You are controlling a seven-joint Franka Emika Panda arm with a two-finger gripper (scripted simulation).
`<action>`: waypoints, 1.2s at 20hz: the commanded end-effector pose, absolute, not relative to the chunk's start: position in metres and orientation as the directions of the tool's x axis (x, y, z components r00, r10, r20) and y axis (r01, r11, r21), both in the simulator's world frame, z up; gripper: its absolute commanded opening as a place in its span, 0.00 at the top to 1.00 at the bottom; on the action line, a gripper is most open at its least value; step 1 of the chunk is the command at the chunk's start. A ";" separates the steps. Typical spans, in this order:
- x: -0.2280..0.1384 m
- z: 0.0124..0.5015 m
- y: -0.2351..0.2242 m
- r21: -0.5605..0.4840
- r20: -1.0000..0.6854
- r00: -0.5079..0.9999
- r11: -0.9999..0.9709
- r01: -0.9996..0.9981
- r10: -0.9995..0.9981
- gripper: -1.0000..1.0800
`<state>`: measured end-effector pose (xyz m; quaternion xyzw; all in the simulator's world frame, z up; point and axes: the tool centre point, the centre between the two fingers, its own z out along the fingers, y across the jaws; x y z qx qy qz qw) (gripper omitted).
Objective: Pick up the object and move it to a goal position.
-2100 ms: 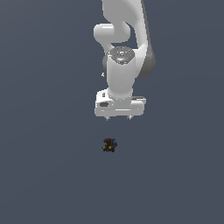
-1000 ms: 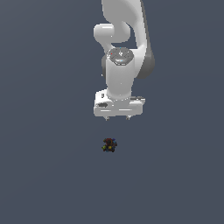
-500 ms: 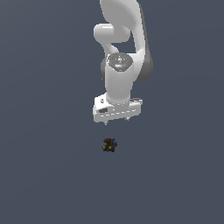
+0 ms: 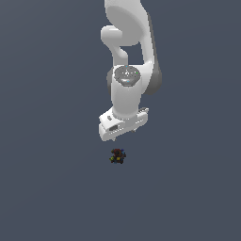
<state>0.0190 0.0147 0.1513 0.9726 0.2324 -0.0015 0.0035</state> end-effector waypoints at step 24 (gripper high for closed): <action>0.048 0.104 -0.005 0.001 -0.011 0.404 -0.404 0.915 0.915 0.04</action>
